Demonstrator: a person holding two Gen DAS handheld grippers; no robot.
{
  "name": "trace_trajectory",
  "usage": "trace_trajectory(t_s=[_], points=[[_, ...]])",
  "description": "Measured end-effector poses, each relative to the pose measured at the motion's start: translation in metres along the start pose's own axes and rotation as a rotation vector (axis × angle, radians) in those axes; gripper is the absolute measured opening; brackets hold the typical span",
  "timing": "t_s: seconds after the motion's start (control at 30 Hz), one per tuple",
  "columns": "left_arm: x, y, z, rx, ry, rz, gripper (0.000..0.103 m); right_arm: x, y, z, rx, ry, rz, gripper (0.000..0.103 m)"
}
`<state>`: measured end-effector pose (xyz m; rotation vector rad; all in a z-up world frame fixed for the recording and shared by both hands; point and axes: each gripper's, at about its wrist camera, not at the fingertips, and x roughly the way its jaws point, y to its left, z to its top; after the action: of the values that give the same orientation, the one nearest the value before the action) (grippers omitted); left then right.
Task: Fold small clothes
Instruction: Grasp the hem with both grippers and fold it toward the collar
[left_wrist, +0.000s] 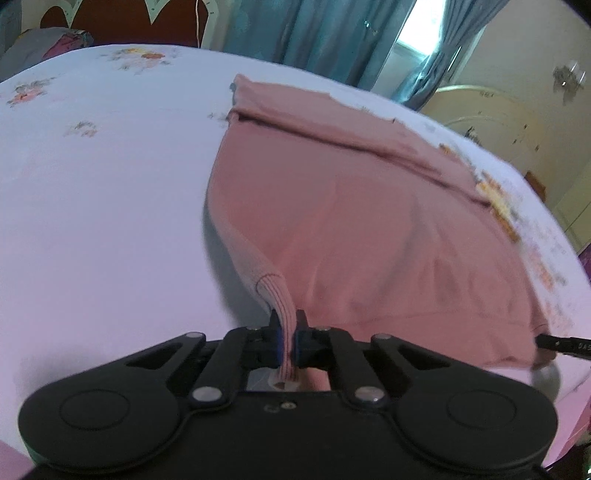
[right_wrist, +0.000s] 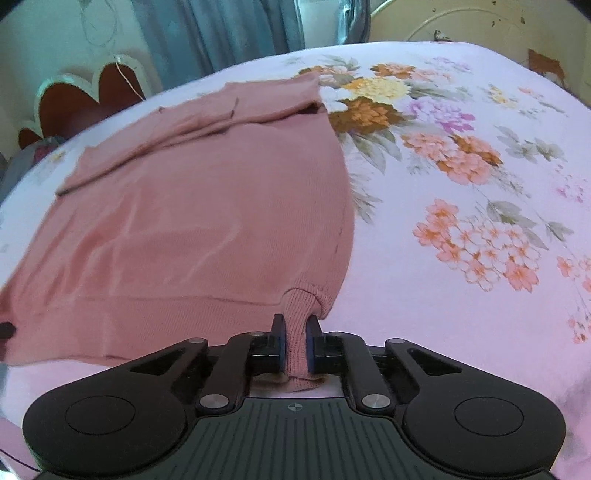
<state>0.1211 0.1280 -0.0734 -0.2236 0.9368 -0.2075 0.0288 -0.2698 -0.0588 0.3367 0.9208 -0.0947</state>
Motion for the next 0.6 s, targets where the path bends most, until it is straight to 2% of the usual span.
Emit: trace_trajectory(t_s=[0.13, 0.3, 0.6], points=[[-0.006, -0.005, 0.022, -0.020, -0.050, -0.044, 0.005, -0.010, -0.003, 0.024, 0.076, -0.047, 0.076, 0.010], [-0.010, -0.012, 0.068, -0.028, -0.154, -0.069, 0.005, -0.011, 0.002, 0.066, 0.110, -0.129, 0.145, 0.009], [0.029, -0.027, 0.159, -0.025, -0.275, -0.050, 0.005, 0.035, 0.007, 0.171, 0.131, -0.227, 0.179, 0.009]])
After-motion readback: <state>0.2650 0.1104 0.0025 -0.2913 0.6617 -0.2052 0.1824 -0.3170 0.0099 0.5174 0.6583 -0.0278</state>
